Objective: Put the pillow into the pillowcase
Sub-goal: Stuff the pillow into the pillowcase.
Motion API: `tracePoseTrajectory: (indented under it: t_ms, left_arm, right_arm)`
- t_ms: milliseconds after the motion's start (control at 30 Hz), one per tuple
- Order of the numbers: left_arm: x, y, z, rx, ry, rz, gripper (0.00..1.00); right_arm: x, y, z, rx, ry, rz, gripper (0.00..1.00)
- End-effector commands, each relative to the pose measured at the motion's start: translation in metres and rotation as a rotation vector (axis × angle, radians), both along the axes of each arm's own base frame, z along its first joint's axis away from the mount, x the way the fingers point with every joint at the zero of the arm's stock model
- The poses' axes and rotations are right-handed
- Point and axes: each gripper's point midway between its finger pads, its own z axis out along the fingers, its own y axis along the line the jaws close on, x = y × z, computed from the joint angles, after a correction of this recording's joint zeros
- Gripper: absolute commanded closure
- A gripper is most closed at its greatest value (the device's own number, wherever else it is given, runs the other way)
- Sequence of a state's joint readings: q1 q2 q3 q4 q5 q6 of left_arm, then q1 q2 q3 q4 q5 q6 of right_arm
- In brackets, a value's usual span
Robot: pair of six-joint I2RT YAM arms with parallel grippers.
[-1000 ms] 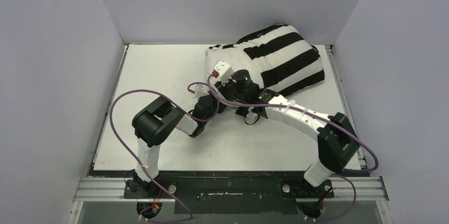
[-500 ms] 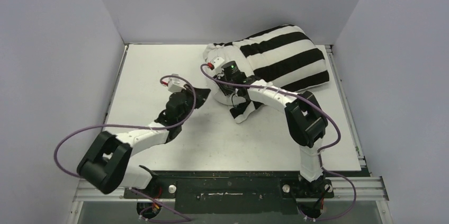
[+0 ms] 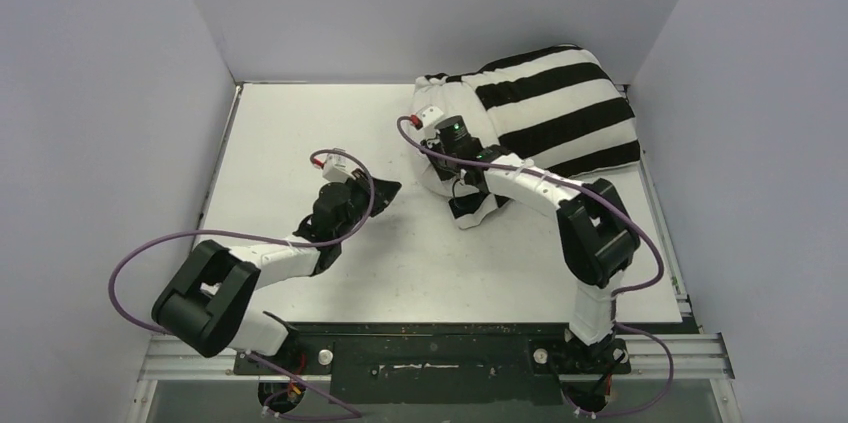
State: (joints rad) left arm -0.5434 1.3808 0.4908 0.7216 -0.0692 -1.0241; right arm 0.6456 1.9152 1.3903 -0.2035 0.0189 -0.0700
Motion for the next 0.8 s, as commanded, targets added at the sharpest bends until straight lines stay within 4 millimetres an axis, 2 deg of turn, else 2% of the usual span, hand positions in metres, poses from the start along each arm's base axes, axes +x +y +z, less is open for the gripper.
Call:
tracePoseTrajectory:
  t_ms: [0, 133, 233, 333, 433, 500, 633, 767]
  left_arm:
    - [-0.010, -0.015, -0.019, 0.036, -0.001, -0.087, 0.88]
    - [-0.020, -0.028, -0.038, -0.017, 0.000, -0.101, 0.85]
    - [-0.015, -0.045, -0.038, -0.115, -0.005, -0.106, 0.80]
    - [-0.009, -0.060, -0.038, -0.252, -0.018, -0.092, 0.78]
    - [0.001, -0.077, -0.040, -0.364, -0.010, -0.083, 0.70]
    - [0.004, -0.087, -0.039, -0.401, -0.017, -0.084, 0.64]
    - [0.006, -0.105, -0.033, -0.383, -0.034, -0.072, 0.55]
    - [0.011, -0.121, -0.036, -0.388, -0.016, -0.070, 0.51]
  right_arm:
    - [-0.010, -0.015, 0.070, 0.141, -0.073, -0.012, 1.00]
    - [-0.021, -0.023, 0.130, 0.273, -0.197, -0.012, 1.00]
    - [-0.026, -0.032, 0.161, 0.356, -0.245, -0.034, 1.00]
    - [-0.029, -0.037, 0.179, 0.395, -0.271, -0.045, 1.00]
    - [-0.031, -0.042, 0.190, 0.426, -0.292, -0.050, 1.00]
    - [-0.030, -0.045, 0.189, 0.420, -0.288, -0.060, 1.00]
    - [-0.031, -0.048, 0.184, 0.421, -0.272, -0.062, 1.00]
    - [-0.034, -0.049, 0.190, 0.436, -0.284, -0.063, 1.00]
